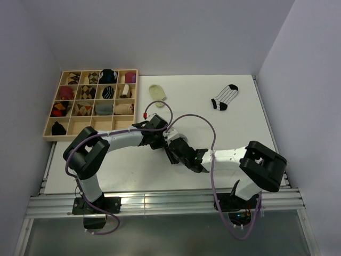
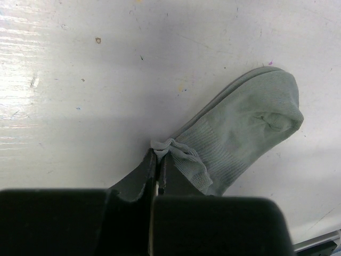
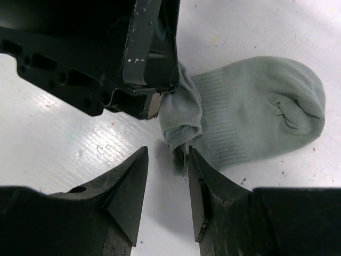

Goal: Roll the socks
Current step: Roll the sock at the center of the board.

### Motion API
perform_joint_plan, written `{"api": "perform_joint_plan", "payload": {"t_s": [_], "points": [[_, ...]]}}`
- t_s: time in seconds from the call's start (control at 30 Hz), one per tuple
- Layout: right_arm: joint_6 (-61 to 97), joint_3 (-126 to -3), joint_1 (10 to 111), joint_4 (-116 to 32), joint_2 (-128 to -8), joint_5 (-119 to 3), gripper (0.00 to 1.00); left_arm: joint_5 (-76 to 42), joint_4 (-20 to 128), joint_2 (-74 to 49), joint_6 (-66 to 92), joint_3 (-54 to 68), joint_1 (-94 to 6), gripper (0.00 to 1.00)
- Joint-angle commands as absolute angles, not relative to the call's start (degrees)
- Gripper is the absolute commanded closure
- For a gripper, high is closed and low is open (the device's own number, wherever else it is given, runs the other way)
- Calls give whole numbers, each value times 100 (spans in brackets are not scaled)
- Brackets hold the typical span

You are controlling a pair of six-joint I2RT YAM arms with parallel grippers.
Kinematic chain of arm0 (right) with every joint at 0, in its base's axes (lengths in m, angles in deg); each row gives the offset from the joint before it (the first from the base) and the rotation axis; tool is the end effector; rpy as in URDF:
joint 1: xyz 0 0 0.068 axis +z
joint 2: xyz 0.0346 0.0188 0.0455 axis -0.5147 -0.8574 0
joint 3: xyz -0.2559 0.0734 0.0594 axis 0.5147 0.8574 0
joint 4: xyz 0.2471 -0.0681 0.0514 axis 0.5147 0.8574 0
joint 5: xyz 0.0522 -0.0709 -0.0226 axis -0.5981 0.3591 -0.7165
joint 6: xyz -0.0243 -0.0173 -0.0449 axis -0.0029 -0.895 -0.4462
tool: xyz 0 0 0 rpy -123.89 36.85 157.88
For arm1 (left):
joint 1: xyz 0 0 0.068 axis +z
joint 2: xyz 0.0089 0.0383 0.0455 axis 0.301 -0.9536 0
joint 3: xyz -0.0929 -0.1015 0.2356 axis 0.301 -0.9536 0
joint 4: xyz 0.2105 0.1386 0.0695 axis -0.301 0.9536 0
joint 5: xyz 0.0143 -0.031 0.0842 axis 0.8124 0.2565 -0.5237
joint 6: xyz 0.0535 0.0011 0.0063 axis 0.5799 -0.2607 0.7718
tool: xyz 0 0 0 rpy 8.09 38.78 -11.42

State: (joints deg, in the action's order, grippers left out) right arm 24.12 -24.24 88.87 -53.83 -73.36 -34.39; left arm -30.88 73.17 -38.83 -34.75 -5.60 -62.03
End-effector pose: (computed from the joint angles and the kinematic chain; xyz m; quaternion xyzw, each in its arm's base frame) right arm 0.1608 0.2381 0.1550 -0.2876 0.8505 0.1434 0.4164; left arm 0.2541 -0.2447 0.1577 -0.1378 0.9530 -0.1786 0.2023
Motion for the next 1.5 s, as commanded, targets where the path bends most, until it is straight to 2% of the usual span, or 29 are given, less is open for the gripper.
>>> {"api": "perform_joint_plan", "payload": {"t_s": [0.0, 0.67, 0.77, 0.8, 0.9, 0.93, 1.07, 1.13, 1.17, 1.23, 1.27, 1.47], "points": [[2289, -2635, 8951, -5735, -7487, -3100, 57, -3137, 7491, -3923, -3340, -518, -6226, 100], [2403, -2916, 8969, -5709, -8015, -2880, 58, -3102, 7333, -3791, -3489, -694, -6217, 100], [2473, -2978, 8969, -5656, -8120, -2889, 70, -3119, 7307, -3739, -3533, -738, -6217, 100], [2517, -2995, 8960, -5595, -8147, -2889, 83, -3136, 7289, -3721, -3551, -747, -6217, 100], [2649, -3048, 8881, -5437, -8121, -3063, 100, -3206, 7228, -3572, -3612, -834, -6217, 98], [2684, -3048, 8785, -5401, -8103, -3177, 100, -3233, 7202, -3510, -3639, -896, -6217, 97], [2903, -2846, 8338, -5436, -7858, -4204, 100, -3426, 7043, -3037, -3797, -1124, -6208, 87], [2983, -2724, 8074, -5497, -7682, -4758, 100, -3566, 6999, -2860, -3902, -1238, -6208, 77], [3070, -2697, 7803, -5576, -7620, -5361, 100, -3611, 6999, -2685, -3946, -1265, -6208, 68], [3141, -2653, 7538, -5620, -7620, -5935, 100, -3681, 6947, -2526, -4025, -1370, -6199, 62], [3237, -2652, 7319, -5734, -7646, -6408, 100, -3716, 6938, -2377, -4052, -1397, -6199, 53], [3878, -2556, 6650, -6418, -7988, -8098, 100, -3577, 6806, -2156, -4175, -1582, -6199, 34]]}}
